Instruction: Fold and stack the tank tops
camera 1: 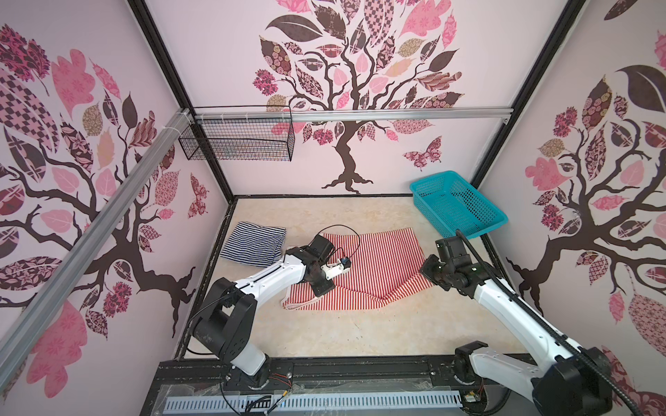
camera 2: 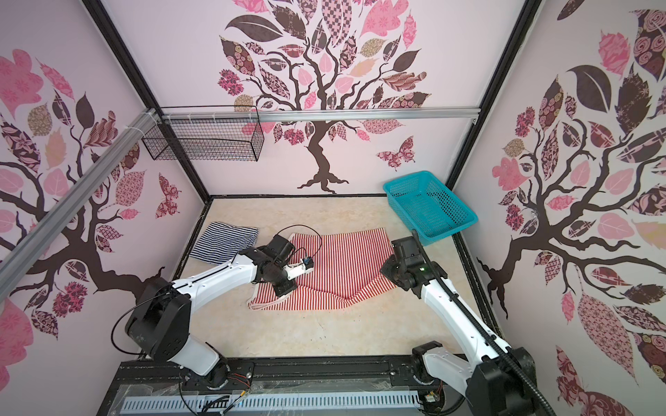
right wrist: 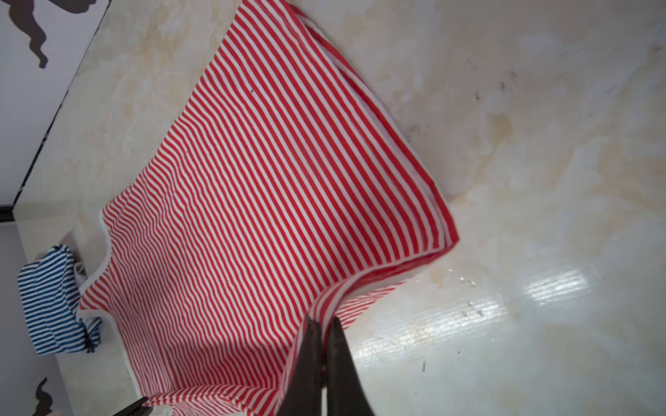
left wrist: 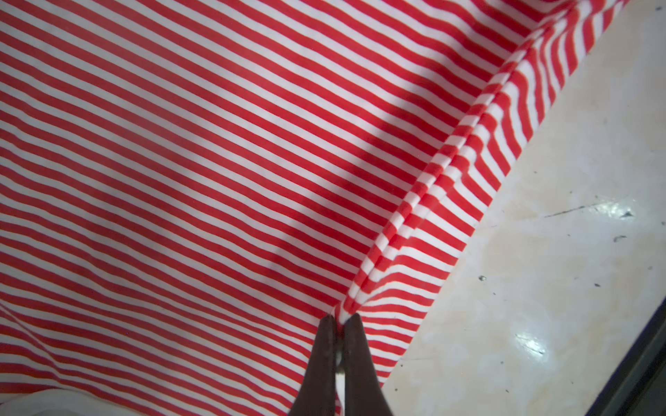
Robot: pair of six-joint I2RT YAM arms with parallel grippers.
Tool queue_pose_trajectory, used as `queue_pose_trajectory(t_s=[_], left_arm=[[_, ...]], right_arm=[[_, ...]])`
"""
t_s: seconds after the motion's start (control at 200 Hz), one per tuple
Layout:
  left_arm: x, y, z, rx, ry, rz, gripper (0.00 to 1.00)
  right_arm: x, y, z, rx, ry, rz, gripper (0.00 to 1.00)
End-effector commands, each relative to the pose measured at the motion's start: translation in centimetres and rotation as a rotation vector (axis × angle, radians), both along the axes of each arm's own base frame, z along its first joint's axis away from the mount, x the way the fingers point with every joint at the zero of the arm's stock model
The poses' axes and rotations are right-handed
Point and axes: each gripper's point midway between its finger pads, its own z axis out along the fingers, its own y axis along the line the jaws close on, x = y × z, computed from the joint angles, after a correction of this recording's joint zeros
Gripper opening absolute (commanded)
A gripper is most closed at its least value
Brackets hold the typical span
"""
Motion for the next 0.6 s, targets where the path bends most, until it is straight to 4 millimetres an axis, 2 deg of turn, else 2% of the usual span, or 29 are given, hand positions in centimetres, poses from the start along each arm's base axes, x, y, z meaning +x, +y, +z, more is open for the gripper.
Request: queue_pose_trajectory(t_s=[0.0, 0.31, 0.595], left_arm=[[2.6, -0.2, 0.4, -0.015, -0.044, 0.035, 0.00], [4.9, 0.4, -1.0, 0.020, -0.058, 0.084, 0.00], [6.6, 1.1, -1.0, 0.015, -0.090, 0.147, 0.01]], right_arm=[[2.3, -0.3, 1.1, -0.032, -0.050, 0.023, 0.00], [5.2, -0.4, -2.4, -0.073, 0.008, 0.036, 0.00], [6.4, -2.6, -6.0, -0.143, 0.084, -0.001, 0.00]])
